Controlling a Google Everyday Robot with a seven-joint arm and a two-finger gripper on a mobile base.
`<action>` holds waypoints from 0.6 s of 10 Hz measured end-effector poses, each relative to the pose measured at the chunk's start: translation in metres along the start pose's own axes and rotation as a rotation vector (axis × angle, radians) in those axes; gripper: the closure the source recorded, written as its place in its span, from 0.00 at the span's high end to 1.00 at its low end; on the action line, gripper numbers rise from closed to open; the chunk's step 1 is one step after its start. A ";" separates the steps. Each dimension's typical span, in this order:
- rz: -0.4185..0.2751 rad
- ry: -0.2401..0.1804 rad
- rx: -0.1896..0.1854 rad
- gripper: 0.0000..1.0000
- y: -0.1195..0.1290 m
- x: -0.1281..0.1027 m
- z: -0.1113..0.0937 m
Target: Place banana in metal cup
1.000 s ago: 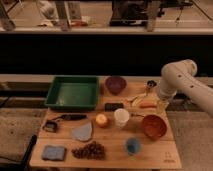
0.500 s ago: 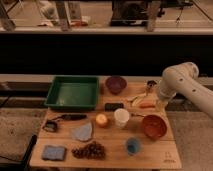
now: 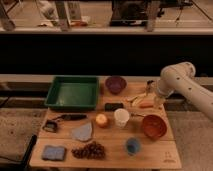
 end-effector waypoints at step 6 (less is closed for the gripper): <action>-0.084 -0.063 -0.008 0.80 -0.029 -0.018 0.038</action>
